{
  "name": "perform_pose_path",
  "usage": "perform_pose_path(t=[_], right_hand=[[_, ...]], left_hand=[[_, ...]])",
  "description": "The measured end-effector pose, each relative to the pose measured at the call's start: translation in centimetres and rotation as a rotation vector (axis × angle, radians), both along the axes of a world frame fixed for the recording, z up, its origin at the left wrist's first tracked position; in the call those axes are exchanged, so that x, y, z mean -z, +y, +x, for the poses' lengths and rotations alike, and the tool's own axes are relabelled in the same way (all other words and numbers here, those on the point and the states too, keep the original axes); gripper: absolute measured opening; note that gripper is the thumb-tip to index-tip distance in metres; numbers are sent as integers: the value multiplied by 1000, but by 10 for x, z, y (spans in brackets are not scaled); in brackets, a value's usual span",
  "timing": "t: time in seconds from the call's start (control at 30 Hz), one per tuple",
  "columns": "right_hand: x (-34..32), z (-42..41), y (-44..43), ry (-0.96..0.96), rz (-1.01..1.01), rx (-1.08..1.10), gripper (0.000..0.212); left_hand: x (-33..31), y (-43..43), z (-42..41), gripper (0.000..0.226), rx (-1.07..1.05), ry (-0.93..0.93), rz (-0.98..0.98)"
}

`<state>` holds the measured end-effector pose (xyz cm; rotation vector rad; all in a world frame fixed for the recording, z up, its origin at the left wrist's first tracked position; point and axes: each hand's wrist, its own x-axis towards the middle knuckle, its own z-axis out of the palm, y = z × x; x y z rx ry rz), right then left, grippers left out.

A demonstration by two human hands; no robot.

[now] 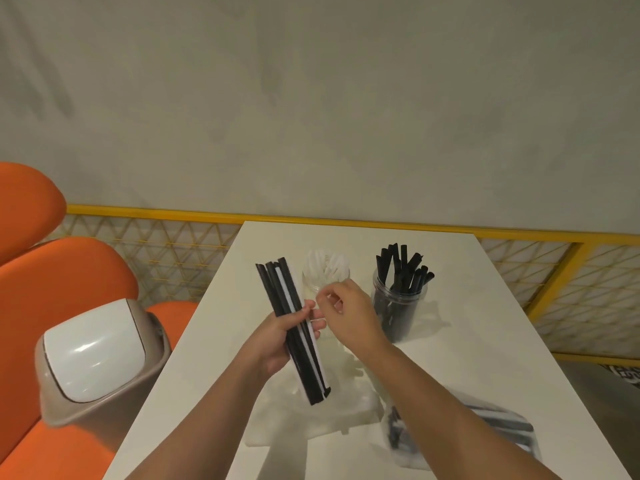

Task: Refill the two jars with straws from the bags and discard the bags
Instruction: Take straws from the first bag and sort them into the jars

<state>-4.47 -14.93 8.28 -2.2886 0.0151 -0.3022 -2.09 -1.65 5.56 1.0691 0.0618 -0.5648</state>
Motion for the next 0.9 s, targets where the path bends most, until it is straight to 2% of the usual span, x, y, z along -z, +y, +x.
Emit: perform_pose_path(t=[0.1,0.2,0.33,0.43,0.53,0.73,0.8,0.9], right_hand=[[-11,10,3,61,179,-16,25],[-21,17,-5,184,307,-47,29],[-35,19,-16,268,219,-143,33],[-39,20,-19,240,156,-161,30],[-40,25,-18,242,193,-134,26],[-54,45,-25,114,522,59,23],[-65,50,-30,-4,743,119,19],[-88,57,-45,-286,1115,201,20]], left_hand=[[-2,-8,-9,14,144,-55,86],[-2,-7,-12,10,240,-36,90],[0,-3,-11,7,293,-17,94],[1,-4,-11,5,316,-32,123],[-1,-7,-12,6,315,-38,129],[-6,-7,-11,7,384,-102,201],[-6,-5,-10,6,420,-137,229],[-3,-2,-8,4,438,-148,262]])
